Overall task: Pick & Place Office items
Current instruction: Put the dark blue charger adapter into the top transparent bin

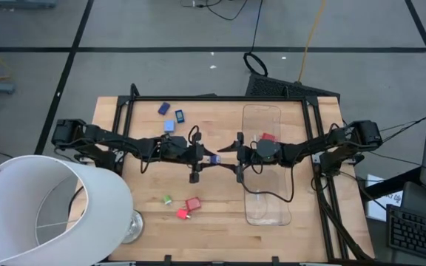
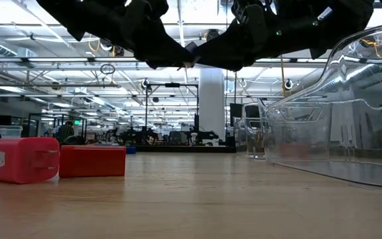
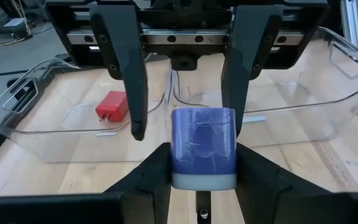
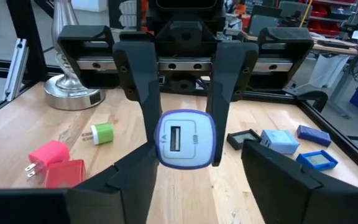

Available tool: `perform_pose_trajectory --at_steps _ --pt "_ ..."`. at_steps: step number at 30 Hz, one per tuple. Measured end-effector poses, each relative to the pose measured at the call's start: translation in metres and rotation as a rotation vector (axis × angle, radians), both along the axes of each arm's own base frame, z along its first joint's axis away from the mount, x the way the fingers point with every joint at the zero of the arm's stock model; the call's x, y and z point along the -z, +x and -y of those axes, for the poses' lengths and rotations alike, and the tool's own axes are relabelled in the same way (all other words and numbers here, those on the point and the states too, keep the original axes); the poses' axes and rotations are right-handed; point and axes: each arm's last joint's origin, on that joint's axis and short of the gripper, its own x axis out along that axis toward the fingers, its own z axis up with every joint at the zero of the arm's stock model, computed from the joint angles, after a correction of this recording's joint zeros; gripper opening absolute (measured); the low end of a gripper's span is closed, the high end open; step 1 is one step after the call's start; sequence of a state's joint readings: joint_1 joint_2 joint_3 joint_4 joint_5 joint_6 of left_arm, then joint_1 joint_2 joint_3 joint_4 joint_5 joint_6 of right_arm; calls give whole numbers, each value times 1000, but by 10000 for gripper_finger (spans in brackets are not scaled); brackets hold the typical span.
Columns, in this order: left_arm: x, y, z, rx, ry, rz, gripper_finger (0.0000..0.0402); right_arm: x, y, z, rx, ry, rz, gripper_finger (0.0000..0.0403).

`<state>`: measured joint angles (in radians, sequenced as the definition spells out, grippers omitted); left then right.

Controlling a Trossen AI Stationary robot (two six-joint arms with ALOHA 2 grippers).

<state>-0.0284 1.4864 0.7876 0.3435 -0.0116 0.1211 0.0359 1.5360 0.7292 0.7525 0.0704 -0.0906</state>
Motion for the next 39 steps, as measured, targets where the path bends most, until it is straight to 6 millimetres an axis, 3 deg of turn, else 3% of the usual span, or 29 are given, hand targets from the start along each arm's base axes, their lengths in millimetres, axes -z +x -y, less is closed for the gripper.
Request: perform_pose_trajectory --at_steps 5,10,15,21,32,39 --pt "0 0 0 0 -4 5 160 -1 0 -2 -5 0 9 203" --pt "-1 0 0 -1 -11 11 135 -2 0 -4 -9 -1 21 189" --pt "-2 1 0 -6 -22 23 136 -3 0 -4 -10 -1 30 164" --pt "-2 1 0 -6 -22 22 179 -3 0 -4 -14 -12 29 117" --pt "-2 1 0 -40 -76 25 172 -3 0 -4 -15 -27 28 117" --pt "-1 0 8 -35 -44 5 241 -2 0 -4 -13 -30 20 117"
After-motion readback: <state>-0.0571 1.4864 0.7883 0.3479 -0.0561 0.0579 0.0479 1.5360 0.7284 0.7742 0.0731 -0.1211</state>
